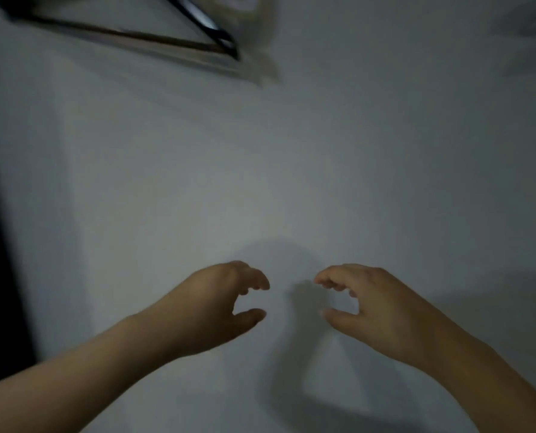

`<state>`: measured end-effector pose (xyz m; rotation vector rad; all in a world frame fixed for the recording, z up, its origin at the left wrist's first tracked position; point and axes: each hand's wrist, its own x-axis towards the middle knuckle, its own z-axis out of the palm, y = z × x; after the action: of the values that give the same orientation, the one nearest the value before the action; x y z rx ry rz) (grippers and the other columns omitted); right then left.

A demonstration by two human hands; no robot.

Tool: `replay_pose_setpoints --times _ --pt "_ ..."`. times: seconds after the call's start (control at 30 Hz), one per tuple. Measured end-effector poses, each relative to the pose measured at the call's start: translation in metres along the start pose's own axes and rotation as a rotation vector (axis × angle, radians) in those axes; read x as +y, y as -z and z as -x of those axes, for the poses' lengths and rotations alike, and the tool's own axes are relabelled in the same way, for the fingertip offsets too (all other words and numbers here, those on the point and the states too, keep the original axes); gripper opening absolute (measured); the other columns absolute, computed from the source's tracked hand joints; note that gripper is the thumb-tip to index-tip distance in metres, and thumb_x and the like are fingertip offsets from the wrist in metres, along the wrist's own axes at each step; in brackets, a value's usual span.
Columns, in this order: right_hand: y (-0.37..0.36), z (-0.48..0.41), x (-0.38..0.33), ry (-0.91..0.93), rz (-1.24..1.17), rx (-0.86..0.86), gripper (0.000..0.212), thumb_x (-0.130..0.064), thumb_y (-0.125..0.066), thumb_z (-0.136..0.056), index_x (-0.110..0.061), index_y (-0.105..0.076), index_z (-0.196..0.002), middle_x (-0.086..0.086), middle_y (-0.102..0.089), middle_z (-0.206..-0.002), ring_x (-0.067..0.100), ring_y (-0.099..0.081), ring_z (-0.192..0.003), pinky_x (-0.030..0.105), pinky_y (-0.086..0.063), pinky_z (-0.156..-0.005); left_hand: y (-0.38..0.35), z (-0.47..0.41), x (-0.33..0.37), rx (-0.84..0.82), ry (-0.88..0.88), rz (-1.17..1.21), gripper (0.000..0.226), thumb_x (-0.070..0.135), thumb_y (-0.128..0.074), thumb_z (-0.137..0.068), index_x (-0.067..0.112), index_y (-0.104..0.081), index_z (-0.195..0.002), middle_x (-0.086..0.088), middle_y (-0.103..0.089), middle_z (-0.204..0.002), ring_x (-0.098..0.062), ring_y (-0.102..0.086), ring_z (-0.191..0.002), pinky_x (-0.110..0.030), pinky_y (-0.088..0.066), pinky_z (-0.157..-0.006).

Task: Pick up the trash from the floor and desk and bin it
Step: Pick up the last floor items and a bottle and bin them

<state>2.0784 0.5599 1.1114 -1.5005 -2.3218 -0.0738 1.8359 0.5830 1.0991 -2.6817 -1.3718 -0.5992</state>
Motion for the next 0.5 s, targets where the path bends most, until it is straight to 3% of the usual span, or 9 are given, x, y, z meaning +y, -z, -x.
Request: replay_pose_setpoints --times 0.1,0.23,0.5 --pt "-0.015 -0.038 -0.059 0.158 -0.051 -0.016 0.039 -0.042 -0.060 -0.088 -0.039 -0.053 -0.126 -0.024 -0.053 -0.120 -0.007 -0.047 -0.109 0.008 -0.035 -0.095 0.033 0.056 -0.041 0.044 0.148 -0.083 0.039 0.050 -0.056 -0.087 0.041 -0.050 -0.125 0.021 -0.054 -0.115 0.005 -0.051 -0.094 0.000 -0.036 -0.075" --pt "-0.039 -0.078 -0.161 0.395 -0.110 -0.053 0.040 -0.047 -0.058 -0.087 -0.040 -0.051 -0.126 -0.025 -0.053 -0.119 -0.007 -0.048 -0.109 0.015 -0.040 -0.096 0.085 0.152 -0.088 0.103 0.351 -0.137 0.038 0.049 -0.059 -0.086 0.039 -0.053 -0.122 0.021 -0.055 -0.113 0.004 -0.055 -0.099 -0.017 -0.047 -0.088" --pt "-0.077 -0.099 -0.401 0.765 -0.275 -0.106 0.042 -0.047 -0.059 -0.088 -0.041 -0.050 -0.128 -0.026 -0.051 -0.116 -0.006 -0.048 -0.107 0.014 -0.041 -0.094 0.191 0.370 -0.146 0.191 0.687 -0.295 0.036 0.047 -0.065 -0.080 0.039 -0.058 -0.115 0.021 -0.057 -0.106 0.006 -0.056 -0.095 -0.018 -0.048 -0.084"
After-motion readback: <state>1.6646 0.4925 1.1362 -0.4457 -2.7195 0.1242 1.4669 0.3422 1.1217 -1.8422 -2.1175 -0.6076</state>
